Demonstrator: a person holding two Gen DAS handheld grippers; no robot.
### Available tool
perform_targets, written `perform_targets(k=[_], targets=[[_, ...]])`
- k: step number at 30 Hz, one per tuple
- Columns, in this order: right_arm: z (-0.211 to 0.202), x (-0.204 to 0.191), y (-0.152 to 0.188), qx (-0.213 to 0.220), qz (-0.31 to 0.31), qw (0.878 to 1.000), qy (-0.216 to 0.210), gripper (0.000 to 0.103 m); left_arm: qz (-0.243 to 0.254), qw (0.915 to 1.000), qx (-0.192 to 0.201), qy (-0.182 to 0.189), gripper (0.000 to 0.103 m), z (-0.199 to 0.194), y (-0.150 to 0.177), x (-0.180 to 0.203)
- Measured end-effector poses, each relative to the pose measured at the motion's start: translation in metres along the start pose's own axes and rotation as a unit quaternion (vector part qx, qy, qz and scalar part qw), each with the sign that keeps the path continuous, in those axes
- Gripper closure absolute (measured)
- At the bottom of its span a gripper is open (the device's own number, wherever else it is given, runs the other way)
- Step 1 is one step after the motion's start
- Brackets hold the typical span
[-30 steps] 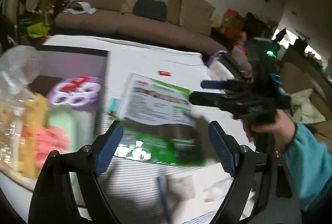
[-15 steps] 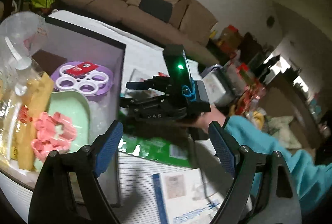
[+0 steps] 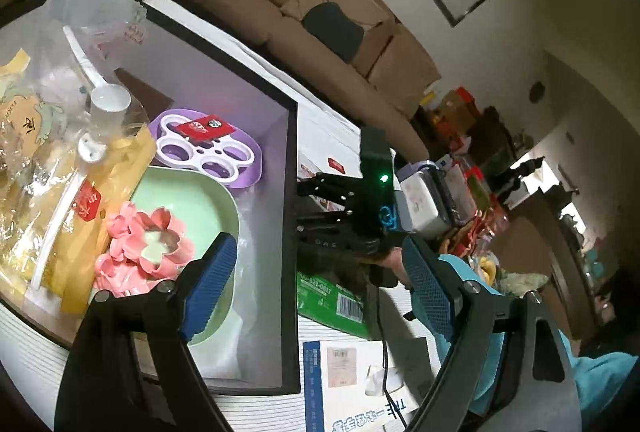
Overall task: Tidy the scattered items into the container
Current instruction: 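Grasp the white item with teal top beside the green bag with the right tool, then lift the white item and carry it toward the black box with the right tool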
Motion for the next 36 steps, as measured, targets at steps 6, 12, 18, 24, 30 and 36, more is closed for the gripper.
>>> perform_targets(k=[6, 12, 18, 24, 30, 36], targets=[[-0.043, 0.014, -0.013, 0.042, 0.059, 0.997, 0.017, 0.076, 0.024, 0.9997, 0.004, -0.002, 0.02, 0.001, -0.001, 0.008], [-0.099, 0.025, -0.045, 0.08, 0.098, 0.991, 0.052, 0.081, 0.02, 0.9993, 0.03, -0.01, 0.02, -0.004, -0.015, 0.003], [-0.064, 0.003, -0.025, 0.016, 0.049, 0.996, 0.075, 0.04, -0.005, 0.9993, 0.036, -0.006, 0.019, -0.005, -0.024, -0.009], [-0.022, -0.002, 0.003, -0.036, 0.028, 0.997, 0.066, 0.041, 0.044, 0.9988, 0.017, -0.015, 0.019, 0.002, -0.015, 0.003], [-0.006, 0.002, 0.013, -0.046, 0.071, 0.995, 0.058, 0.043, 0.114, 0.9913, 0.01, -0.066, 0.019, 0.014, -0.008, 0.009], [-0.013, 0.0, 0.018, -0.041, 0.103, 0.993, 0.049, 0.072, 0.152, 0.9836, -0.001, -0.097, 0.019, 0.02, 0.0, 0.011]])
Point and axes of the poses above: each gripper's, at about its wrist camera, not at the fingertips, and z roughly the way its jaws point, x to its right, y to its underside, the point moved 9 cm from there along z, roughly the way its jaws point, and after that the axes turned 14 degrees about x, right-handed, at the moved point
